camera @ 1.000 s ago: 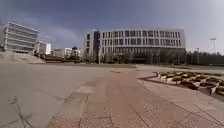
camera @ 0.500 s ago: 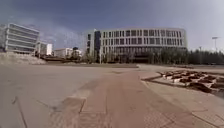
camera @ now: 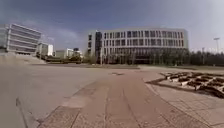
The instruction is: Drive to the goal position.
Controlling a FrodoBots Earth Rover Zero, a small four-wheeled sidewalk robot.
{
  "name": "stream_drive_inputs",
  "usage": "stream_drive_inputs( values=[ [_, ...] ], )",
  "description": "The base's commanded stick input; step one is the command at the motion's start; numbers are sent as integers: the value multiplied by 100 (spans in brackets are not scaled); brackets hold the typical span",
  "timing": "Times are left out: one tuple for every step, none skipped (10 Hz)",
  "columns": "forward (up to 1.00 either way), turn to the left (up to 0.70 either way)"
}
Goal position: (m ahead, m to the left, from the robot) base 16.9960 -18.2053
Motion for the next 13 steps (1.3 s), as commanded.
stream_drive_inputs(
  values=[
    [70,0],
    [70,0],
    [70,0],
    [70,0],
    [70,0],
    [70,0],
    [70,0],
    [70,0],
    [70,0],
    [70,-6],
    [70,-18],
    [70,-30],
    [70,-35]
  ],
)
